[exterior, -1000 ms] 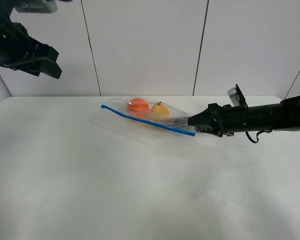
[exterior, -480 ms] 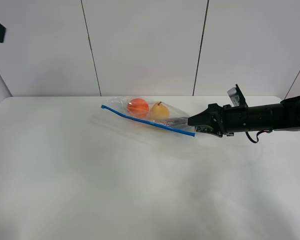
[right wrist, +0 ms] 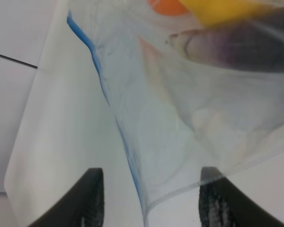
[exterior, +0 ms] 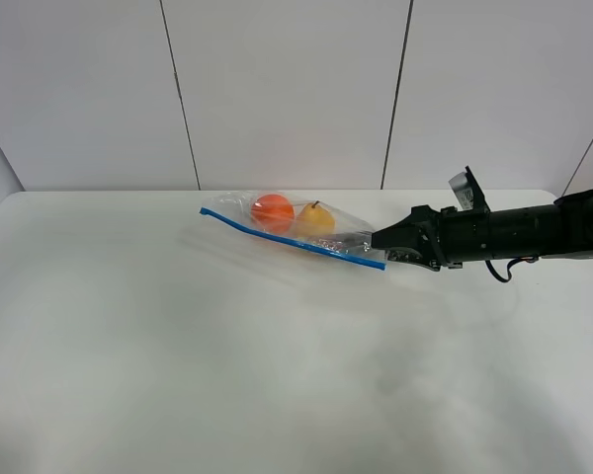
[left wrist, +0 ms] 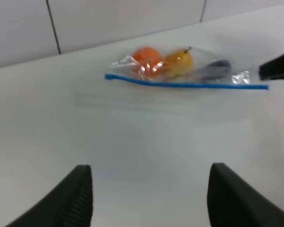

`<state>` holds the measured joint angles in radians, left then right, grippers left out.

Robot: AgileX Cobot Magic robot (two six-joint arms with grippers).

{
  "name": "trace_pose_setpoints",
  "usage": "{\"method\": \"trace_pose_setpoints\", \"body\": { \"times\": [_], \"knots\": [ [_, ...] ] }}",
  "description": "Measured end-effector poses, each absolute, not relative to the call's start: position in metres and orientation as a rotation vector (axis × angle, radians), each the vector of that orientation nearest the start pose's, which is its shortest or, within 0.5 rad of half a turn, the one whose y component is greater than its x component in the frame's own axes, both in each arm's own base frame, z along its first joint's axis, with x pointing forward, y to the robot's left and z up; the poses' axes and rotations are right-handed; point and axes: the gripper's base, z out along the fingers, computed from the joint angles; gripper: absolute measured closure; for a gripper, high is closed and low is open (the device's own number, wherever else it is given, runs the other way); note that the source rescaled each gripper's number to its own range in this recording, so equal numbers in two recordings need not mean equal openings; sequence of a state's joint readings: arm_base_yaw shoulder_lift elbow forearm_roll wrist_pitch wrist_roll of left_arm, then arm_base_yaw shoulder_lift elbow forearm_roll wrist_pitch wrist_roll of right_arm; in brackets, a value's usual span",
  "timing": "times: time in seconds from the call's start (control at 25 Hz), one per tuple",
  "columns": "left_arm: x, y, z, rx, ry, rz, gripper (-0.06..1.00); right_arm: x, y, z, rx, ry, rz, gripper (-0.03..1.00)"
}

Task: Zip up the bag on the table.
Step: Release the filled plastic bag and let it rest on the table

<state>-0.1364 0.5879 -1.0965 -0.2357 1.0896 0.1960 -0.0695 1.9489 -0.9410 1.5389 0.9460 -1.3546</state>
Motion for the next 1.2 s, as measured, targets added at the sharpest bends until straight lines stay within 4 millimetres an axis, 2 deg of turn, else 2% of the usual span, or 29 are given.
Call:
{"method": "trace_pose_setpoints", "body": {
  "times": [0.12,0.24,0.4,0.68,1.04,1.2],
  "knots": [
    [0.029,-0.024,0.406,0.338,1.980,-0.271,0.13,0.344,0.050,0.141,-0.101,2.347,1.218,0.28],
    [0.009,-0.021,0.383,0.324,1.919,-0.269,0.13,0.344,0.050,0.141,-0.101,2.347,1.218,0.28],
    [-0.005,-0.018,0.359,0.320,1.894,-0.255,0.13,0.344,0.050,0.141,-0.101,2.347,1.218,0.28],
    [-0.006,-0.017,0.341,0.336,1.982,-0.239,0.13,0.343,0.050,0.140,-0.120,2.357,1.213,0.28],
    [0.005,-0.020,0.304,0.354,2.150,-0.259,0.13,0.343,0.050,0.140,-0.126,2.360,1.211,0.28],
    [0.007,-0.020,0.294,0.359,2.196,-0.263,0.13,0.343,0.050,0.140,-0.126,2.360,1.211,0.28]
  ]
}}
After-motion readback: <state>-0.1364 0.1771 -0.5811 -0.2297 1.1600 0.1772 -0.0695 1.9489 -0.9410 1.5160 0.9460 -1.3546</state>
